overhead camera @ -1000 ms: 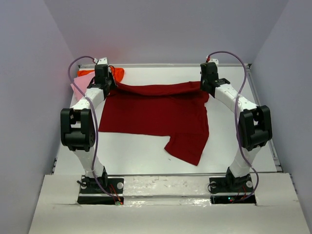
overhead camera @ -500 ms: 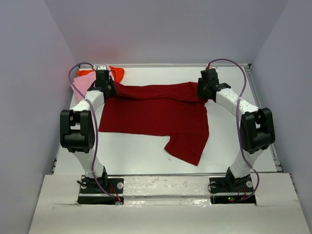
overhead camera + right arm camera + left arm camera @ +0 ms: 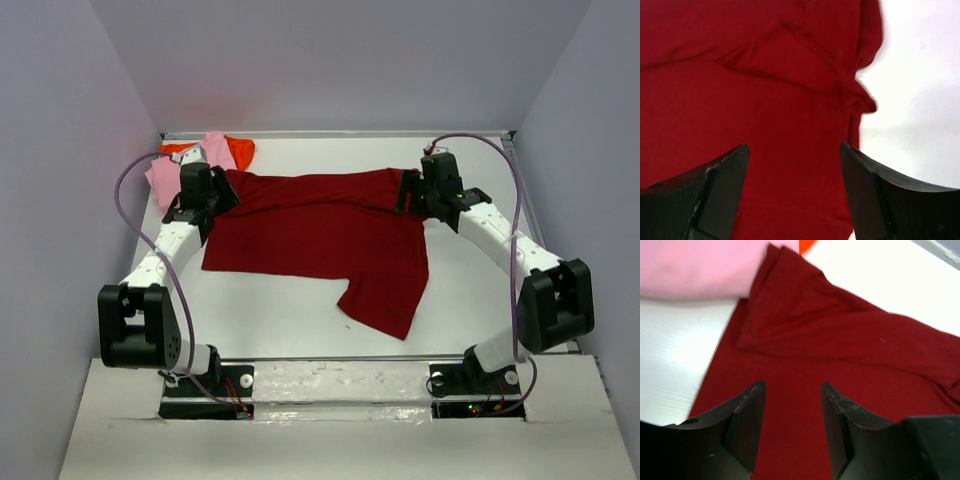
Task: Fold and stack the t-shirts
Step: Move the 1/3-folded T-shirt to the center of the board.
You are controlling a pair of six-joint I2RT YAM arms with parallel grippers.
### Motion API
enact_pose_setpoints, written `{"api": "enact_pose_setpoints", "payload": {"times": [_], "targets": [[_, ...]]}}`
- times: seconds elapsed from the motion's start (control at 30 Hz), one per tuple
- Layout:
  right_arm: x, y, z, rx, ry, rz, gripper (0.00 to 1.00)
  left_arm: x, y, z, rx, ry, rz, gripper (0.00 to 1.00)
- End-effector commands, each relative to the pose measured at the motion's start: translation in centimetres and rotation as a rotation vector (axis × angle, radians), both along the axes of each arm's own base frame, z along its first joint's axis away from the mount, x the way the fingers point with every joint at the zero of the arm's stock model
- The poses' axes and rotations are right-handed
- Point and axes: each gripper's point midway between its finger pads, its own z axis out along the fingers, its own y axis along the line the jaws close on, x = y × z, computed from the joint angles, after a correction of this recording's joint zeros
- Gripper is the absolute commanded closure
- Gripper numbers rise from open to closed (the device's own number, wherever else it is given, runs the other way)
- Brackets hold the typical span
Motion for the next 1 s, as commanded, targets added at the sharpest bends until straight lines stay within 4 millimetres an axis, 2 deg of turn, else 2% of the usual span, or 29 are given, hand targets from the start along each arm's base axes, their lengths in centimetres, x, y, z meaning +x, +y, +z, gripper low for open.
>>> {"api": "enact_pose_setpoints", "payload": {"times": [0.0,0.03,0.23,0.4,0.6,0.67,0.8,0.97], "targets": [[-2.2,3.5,0.1,0.091,0.006,0.094,0.22,-1.9,-3.3,-0.8,-0.145,-0.013,-0.075,0.43],[-2.5,3.5,0.0,0.098,0.008,0.088,0.22,-2.3,-3.9,-1.0,-0.167,-0.012,-0.085,0.43],[-5.5,7.5,-3.0,0.16,0.077,0.177,0.22,-4.5,-7.4,-3.8,-0.197,0.052,-0.139,0.43],[-6.9,10.1,-5.8,0.246,0.159,0.225,0.22,-4.7,-7.6,-6.7,-0.186,0.107,-0.119,0.44],[-7.0,10.7,-7.7,0.247,0.197,0.236,0.22,-4.3,-7.8,-9.1,-0.174,0.151,-0.111,0.44],[-7.1,11.0,-8.9,0.25,0.229,0.235,0.22,-4.3,-8.3,-9.8,-0.185,0.162,-0.123,0.44],[-7.8,11.9,-9.7,0.302,0.277,0.251,0.23,-4.6,-8.8,-11.3,-0.192,0.204,-0.137,0.45],[-8.3,11.7,-10.1,0.299,0.308,0.238,0.25,-5.3,-9.6,-12.1,-0.193,0.233,-0.154,0.45]]}}
